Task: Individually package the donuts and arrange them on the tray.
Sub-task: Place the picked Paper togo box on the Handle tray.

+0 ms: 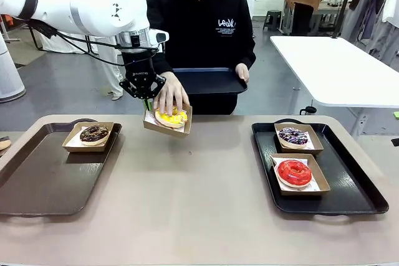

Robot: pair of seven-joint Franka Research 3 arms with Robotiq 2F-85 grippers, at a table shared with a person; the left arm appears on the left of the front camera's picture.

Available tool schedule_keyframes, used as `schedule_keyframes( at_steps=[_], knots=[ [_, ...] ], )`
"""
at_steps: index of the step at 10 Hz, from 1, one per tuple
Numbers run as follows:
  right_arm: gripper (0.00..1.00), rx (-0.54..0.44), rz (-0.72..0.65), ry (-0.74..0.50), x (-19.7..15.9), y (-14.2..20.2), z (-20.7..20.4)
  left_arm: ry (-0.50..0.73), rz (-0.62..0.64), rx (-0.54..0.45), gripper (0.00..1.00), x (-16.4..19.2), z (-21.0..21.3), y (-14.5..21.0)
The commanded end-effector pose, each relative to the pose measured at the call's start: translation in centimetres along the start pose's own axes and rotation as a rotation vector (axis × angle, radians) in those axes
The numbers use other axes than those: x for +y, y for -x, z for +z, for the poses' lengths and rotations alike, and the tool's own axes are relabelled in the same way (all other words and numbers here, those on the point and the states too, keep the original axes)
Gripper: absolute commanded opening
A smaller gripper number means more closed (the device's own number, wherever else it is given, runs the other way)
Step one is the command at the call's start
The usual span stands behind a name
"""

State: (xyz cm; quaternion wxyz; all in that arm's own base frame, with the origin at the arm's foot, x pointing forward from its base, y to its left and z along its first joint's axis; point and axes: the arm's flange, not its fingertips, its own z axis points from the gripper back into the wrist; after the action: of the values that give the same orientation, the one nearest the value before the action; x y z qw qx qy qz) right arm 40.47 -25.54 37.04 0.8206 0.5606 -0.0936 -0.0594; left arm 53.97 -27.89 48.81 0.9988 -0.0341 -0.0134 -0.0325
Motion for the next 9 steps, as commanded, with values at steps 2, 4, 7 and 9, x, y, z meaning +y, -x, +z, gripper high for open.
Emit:
schedule_keyframes(
  at_steps=[2, 4, 7, 9],
  knots=[
    [1.0, -0.005, -0.017, -0.005, 0.0, -0.1, -0.1, 0.006, 0.005, 0.007, 0.0, 0.0, 0.0, 0.1],
    [1.0, -0.005, -0.017, -0.005, 0.0, -0.1, -0.1, 0.006, 0.005, 0.007, 0.0, 0.0, 0.0, 0.1],
    [1.0, -0.005, -0.017, -0.005, 0.0, -0.1, -0.1, 0.0, 0.0, 0.0, 0.01, 0.0, 0.0, 0.0],
    [1.0, -0.005, -0.017, -0.005, 0.0, -0.1, -0.1, 0.147, -0.097, 0.054, 0.01, 3.0, 3.3, 3.1]
  ],
)
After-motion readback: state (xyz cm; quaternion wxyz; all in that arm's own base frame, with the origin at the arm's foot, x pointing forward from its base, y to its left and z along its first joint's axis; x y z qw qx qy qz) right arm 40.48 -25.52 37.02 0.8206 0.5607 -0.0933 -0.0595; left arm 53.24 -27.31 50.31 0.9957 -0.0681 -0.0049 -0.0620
